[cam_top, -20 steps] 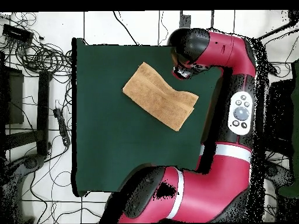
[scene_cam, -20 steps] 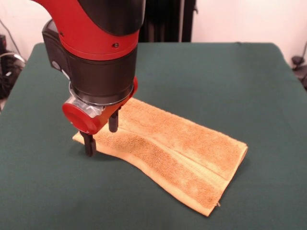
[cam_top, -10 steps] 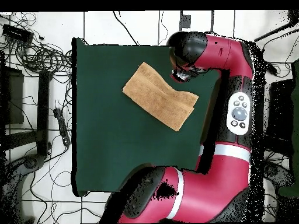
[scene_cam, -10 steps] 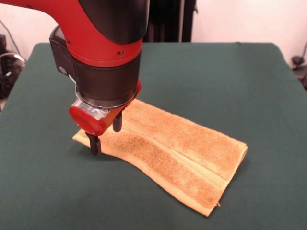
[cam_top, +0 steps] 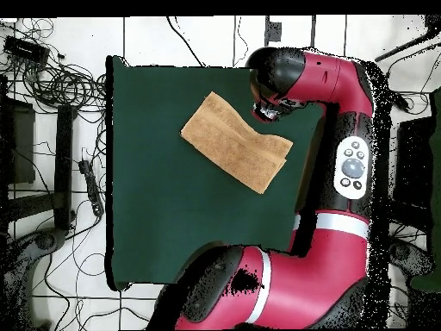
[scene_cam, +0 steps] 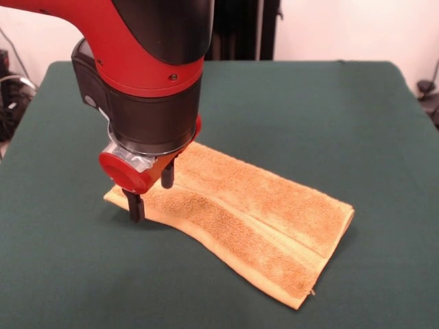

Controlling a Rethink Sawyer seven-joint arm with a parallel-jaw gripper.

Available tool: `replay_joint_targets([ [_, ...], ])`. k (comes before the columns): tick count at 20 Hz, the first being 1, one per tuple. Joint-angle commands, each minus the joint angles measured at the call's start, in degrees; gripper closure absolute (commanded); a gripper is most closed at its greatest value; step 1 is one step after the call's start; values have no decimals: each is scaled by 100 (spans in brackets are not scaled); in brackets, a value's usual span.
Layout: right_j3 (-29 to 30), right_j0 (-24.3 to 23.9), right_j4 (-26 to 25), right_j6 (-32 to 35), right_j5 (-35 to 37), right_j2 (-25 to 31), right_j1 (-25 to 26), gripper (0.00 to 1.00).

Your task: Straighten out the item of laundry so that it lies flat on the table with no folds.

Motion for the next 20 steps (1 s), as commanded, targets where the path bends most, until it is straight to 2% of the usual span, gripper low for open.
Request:
replay_joint_targets([
  [1,1021,124,-199,-519,-470,478,82,0],
  [20,1016,57,-482,-688,-582,433,138,0],
])
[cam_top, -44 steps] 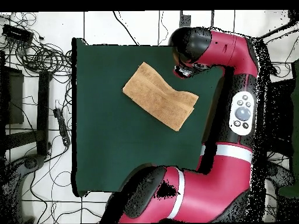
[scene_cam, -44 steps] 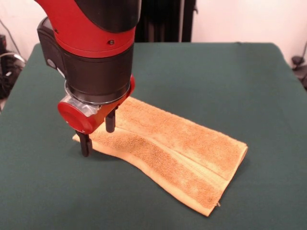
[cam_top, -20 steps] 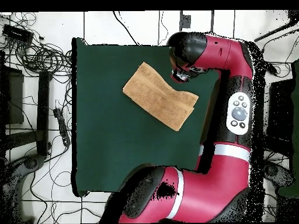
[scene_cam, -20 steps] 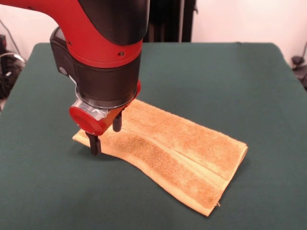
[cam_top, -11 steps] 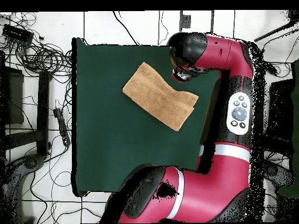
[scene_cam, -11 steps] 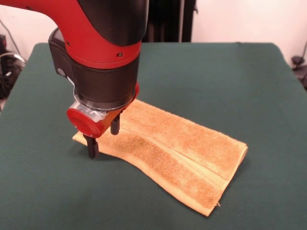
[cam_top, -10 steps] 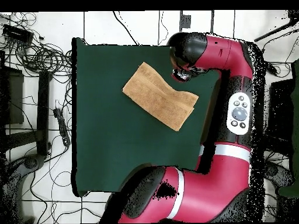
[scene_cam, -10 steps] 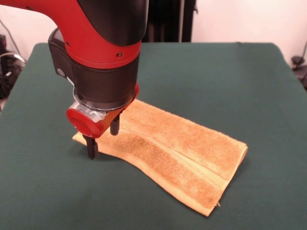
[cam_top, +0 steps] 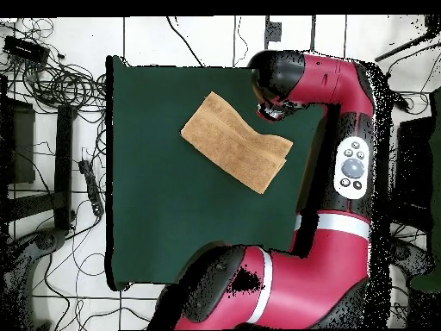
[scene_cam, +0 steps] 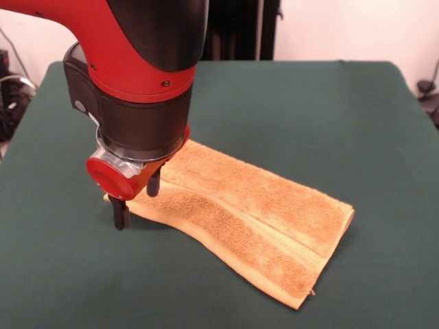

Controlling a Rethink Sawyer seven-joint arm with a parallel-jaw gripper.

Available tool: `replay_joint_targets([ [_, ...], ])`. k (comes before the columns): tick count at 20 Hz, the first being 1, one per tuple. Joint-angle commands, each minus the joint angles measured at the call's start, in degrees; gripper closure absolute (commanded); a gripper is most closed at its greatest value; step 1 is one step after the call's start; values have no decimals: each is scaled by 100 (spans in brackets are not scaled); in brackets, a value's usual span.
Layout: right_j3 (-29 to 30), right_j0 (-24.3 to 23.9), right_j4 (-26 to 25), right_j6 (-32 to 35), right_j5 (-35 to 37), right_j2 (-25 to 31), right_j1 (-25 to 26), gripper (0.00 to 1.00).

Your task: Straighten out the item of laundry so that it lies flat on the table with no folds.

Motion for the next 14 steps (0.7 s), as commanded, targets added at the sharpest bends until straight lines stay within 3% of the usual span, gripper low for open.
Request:
replay_joint_targets([
  [1,1018,77,-216,-688,-319,442,131,0],
  [14,828,150,-252,-344,253,370,228,0],
])
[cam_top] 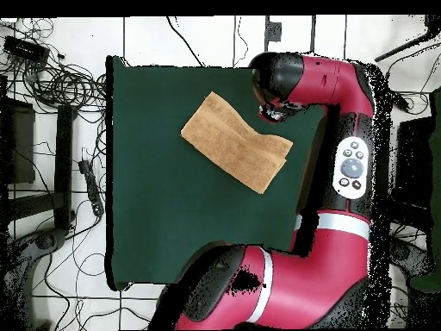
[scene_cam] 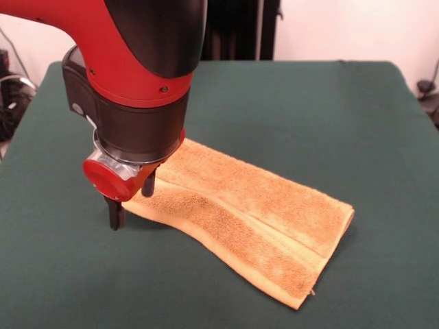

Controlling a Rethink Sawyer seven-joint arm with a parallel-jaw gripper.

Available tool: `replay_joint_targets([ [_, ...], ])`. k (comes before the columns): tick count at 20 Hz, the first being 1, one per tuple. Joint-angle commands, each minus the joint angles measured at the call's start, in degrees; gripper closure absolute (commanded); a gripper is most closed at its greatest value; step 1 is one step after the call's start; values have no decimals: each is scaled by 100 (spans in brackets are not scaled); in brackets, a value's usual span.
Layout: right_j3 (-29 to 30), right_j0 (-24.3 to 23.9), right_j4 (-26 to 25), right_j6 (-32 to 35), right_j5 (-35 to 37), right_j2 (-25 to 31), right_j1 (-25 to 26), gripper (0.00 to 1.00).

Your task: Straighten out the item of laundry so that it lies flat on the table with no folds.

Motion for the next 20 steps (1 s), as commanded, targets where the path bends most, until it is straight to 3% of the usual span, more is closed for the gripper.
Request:
replay_joint_targets([
  [1,780,162,-104,-306,366,362,233,0],
  [10,419,107,50,-262,1281,471,478,0],
  [20,528,25,57,-305,1443,539,451,0],
])
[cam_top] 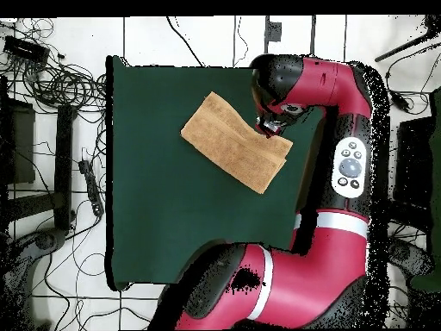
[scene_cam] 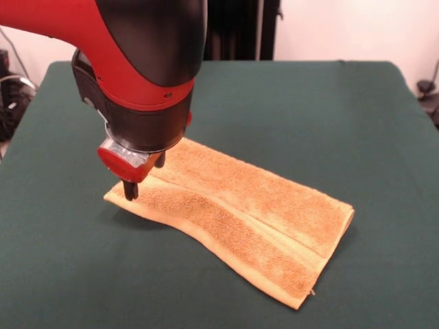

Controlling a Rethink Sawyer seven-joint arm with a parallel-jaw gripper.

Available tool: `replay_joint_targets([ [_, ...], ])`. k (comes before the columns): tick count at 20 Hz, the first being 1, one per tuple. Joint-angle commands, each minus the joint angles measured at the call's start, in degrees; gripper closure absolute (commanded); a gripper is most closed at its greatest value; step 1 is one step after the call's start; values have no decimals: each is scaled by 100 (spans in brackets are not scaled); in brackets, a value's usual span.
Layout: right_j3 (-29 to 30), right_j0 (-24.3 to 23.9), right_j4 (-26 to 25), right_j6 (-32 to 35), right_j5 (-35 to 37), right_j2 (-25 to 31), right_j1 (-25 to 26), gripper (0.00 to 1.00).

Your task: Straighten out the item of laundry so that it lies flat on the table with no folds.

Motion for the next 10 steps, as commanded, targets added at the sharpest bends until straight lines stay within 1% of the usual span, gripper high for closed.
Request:
replay_joint_targets([
  [1,688,26,22,-402,155,528,291,0],
  [4,1162,-52,-21,-496,-716,554,80,0],
  [10,1568,-123,-75,-540,-1600,636,-88,0],
])
